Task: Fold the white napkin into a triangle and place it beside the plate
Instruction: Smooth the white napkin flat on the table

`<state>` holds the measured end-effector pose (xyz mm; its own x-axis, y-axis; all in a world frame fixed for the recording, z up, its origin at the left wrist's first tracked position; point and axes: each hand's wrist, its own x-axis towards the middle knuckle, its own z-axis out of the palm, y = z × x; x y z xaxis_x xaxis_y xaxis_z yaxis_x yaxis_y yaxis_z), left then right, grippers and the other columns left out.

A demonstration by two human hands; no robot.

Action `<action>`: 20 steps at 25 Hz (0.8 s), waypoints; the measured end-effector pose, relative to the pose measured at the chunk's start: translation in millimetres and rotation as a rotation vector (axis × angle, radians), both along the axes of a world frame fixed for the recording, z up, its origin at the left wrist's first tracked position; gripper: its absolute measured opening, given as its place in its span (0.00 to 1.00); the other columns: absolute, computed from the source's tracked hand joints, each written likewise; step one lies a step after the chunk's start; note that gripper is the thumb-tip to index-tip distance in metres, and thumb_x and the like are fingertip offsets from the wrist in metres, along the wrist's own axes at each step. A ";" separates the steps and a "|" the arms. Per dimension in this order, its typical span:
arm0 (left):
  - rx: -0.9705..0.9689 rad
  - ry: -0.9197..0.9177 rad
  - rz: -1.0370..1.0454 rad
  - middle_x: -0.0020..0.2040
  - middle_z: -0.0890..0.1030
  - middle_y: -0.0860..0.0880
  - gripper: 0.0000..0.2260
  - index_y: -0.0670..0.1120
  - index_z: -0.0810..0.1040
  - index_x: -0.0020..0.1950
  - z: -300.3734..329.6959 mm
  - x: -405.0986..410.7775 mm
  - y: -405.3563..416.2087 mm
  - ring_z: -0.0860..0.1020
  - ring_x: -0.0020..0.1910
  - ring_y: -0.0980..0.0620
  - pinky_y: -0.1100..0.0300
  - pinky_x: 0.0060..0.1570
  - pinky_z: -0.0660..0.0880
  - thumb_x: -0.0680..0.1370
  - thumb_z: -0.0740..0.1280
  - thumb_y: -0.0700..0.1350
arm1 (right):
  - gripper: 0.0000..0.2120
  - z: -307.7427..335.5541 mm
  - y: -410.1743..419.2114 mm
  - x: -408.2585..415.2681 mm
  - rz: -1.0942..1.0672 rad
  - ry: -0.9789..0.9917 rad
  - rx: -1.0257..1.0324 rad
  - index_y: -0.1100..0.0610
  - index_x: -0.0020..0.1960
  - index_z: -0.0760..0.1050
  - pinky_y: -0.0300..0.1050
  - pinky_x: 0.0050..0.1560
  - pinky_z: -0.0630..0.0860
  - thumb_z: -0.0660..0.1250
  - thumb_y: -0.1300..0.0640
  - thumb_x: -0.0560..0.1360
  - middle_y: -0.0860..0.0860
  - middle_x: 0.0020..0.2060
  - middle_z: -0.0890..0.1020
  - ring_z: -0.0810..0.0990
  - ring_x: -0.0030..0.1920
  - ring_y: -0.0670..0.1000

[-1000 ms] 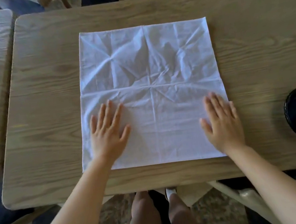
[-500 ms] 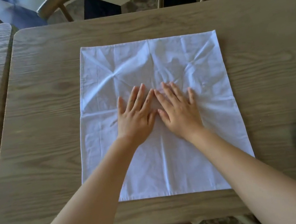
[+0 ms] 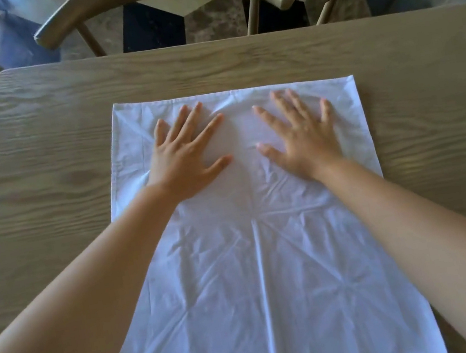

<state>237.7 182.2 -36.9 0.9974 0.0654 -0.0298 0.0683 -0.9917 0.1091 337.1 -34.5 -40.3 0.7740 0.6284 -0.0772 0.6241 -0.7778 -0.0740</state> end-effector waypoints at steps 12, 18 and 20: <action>-0.013 0.042 0.260 0.78 0.50 0.47 0.23 0.55 0.51 0.75 9.1 -17.4 78.2 0.47 0.76 0.50 0.41 0.72 0.41 0.80 0.48 0.52 | 0.29 9.6 -61.2 38.4 -0.217 -0.052 0.009 0.53 0.76 0.49 0.65 0.72 0.41 0.46 0.42 0.78 0.53 0.77 0.51 0.47 0.76 0.52; -0.156 -0.059 0.329 0.78 0.50 0.47 0.26 0.52 0.52 0.76 11.8 -59.6 -59.3 0.47 0.76 0.50 0.42 0.71 0.39 0.79 0.53 0.56 | 0.28 30.1 -88.9 -88.8 0.138 0.033 0.150 0.53 0.74 0.56 0.66 0.69 0.52 0.46 0.41 0.77 0.57 0.74 0.58 0.55 0.74 0.57; -0.184 -0.004 0.330 0.78 0.51 0.46 0.27 0.52 0.52 0.76 7.9 -78.1 -103.1 0.47 0.76 0.48 0.41 0.71 0.41 0.79 0.55 0.56 | 0.28 29.2 -122.5 -132.4 0.281 0.099 0.071 0.51 0.75 0.53 0.62 0.70 0.50 0.43 0.39 0.78 0.55 0.75 0.57 0.55 0.74 0.56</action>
